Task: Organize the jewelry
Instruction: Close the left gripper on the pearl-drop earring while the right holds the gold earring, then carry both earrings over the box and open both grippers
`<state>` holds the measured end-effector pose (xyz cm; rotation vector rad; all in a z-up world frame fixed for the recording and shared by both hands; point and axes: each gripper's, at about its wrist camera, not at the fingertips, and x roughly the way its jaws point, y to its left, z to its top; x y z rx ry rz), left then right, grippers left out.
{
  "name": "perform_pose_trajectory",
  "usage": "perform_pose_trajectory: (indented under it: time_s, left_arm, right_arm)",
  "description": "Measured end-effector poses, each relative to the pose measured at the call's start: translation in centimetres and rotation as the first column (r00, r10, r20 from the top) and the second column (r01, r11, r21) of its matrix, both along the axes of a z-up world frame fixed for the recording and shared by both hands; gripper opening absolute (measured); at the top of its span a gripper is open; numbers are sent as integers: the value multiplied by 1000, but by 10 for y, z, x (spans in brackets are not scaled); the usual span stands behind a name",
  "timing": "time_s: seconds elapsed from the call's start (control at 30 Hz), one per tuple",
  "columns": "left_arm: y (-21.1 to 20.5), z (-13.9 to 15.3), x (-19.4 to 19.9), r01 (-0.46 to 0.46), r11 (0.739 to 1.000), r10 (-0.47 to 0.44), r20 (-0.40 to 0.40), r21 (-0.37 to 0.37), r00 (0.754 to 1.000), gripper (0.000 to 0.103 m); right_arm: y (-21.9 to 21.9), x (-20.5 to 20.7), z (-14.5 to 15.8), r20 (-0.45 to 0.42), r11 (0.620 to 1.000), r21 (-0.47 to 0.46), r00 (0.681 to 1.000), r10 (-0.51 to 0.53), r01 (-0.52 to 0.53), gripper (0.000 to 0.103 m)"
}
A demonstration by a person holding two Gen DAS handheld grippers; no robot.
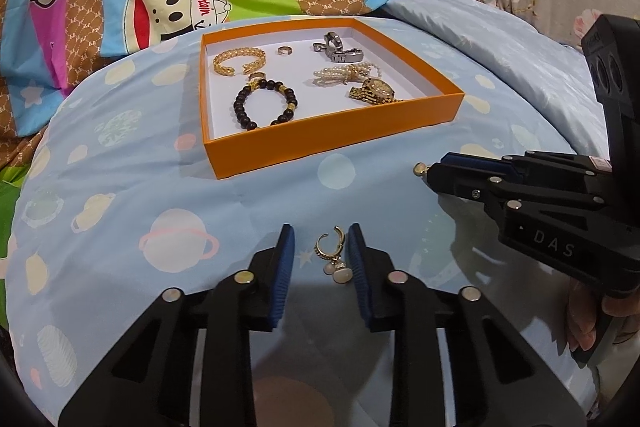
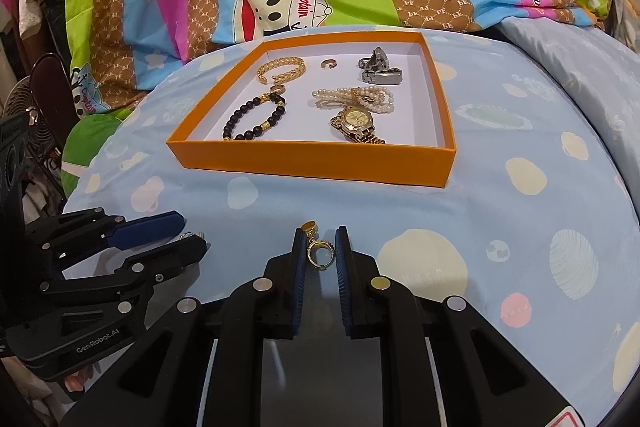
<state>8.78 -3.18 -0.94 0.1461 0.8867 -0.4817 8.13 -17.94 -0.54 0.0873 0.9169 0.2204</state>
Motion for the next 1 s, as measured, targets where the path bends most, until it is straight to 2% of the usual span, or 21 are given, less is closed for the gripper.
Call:
perform_pose_trajectory:
  time_s: [0.07,0.4,0.57,0.83,1.0]
  left_arm:
    - [0,0,0,0,1000,0,0,1,1000,13]
    - [5,6,0,-16,1000,16,15,-19,1000,13]
    - [13,29,6,-27,997,29,32,-70,999,13]
    - [3,76,51,-32,997,42,148,-66,988,13]
    - [-14,86,88,-40,998,49,188,-53,981,13]
  right_arm:
    - [0,-1,0,2,1000,2,1000,-3,3,13]
    - [-4,-7,8,32,1000,24,999,-16,15,13]
    - [-7,-7,28,80,1000,31,997,-5,3,13]
    - [-8,34,72,174,1000,-29,985,15,-10,13]
    - [-13,72,87,196,1000,-16,981,2,1,13]
